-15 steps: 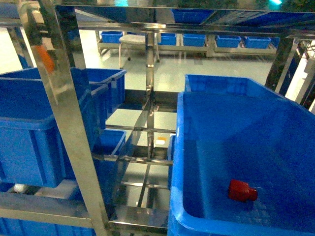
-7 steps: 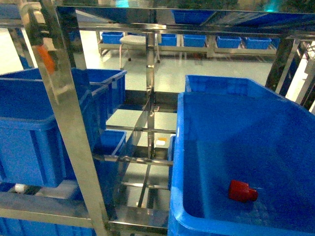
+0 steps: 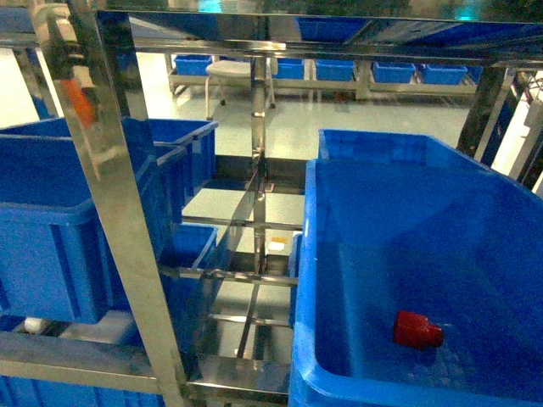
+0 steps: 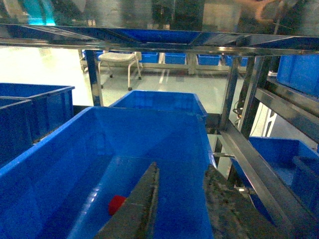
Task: Pick red block from blue box to shelf
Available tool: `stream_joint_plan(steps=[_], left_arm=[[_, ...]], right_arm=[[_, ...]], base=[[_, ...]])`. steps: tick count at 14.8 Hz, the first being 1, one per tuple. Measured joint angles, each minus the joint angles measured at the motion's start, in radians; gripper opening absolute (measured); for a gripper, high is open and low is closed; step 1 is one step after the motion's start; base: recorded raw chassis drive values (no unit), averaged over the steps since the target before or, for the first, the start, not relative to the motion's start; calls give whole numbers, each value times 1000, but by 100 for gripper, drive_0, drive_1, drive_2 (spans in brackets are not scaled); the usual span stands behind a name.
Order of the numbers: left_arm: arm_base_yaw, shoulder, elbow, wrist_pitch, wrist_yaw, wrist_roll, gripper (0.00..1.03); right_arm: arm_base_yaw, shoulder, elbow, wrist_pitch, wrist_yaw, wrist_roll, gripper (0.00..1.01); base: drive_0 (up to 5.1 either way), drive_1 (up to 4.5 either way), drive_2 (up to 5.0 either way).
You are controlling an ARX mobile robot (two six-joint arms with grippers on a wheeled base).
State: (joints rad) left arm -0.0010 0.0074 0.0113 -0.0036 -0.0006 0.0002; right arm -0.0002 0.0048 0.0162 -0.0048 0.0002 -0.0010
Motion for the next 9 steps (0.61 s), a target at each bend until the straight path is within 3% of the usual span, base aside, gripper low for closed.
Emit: stream_joint_plan(steps=[6,9], left_arm=[[0,0,0,0,0,0,98],[0,0,0,0,0,0,98]], right_arm=[[0,0,0,0,0,0,100],[0,0,0,0,0,0,98]], base=[[0,0,0],[0,0,0]])
